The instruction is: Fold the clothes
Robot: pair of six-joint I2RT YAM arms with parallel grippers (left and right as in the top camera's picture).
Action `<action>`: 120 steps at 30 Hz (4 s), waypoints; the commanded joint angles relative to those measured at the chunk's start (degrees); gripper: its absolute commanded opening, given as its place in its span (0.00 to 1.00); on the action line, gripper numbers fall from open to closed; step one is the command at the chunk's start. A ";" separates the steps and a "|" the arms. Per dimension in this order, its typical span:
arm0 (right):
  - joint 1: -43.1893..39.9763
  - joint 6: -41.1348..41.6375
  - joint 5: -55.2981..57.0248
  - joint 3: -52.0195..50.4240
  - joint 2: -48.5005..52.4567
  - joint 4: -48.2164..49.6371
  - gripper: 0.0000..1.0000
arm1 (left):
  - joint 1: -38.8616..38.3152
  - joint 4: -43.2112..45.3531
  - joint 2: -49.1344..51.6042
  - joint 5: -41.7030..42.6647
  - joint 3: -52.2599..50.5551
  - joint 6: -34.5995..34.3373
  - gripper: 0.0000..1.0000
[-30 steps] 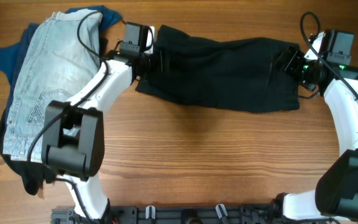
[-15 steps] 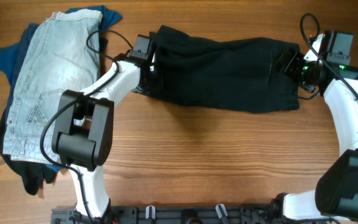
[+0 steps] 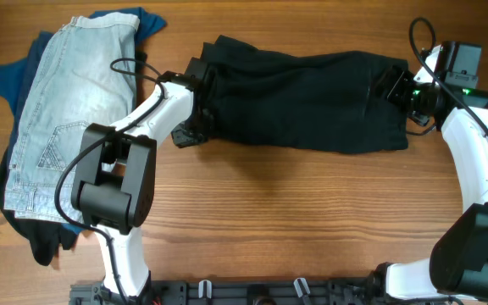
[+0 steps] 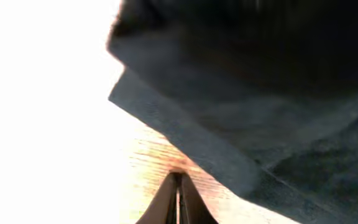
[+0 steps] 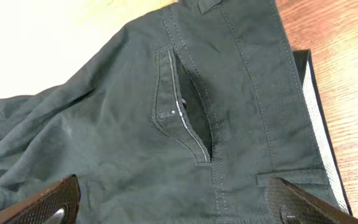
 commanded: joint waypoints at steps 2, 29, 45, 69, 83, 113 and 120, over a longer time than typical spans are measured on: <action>0.09 -0.85 -1.20 -0.15 0.11 1.16 0.96 | -0.31 2.69 -5.46 -3.02 -1.20 -1.01 0.04; -4.74 -7.06 2.99 -0.22 10.36 6.36 0.87 | -0.74 40.50 0.09 5.84 -1.20 12.52 0.65; -7.58 -15.43 4.07 -0.37 21.75 10.25 0.84 | -0.74 40.41 6.36 3.65 -1.20 9.07 0.57; -8.37 -8.70 -9.84 0.09 13.75 9.86 0.04 | -0.74 38.80 6.34 3.45 -1.20 8.87 0.50; -6.08 -7.19 -12.07 0.24 -0.35 -0.26 0.04 | -1.60 28.24 5.81 3.69 -1.20 9.35 0.47; 13.57 -4.61 -24.72 0.35 -0.87 1.27 0.04 | -13.29 24.39 0.13 5.57 -1.20 9.33 0.50; 21.18 2.49 -21.03 0.35 -0.87 8.35 0.04 | -12.39 23.80 -1.16 5.62 -1.18 8.81 0.72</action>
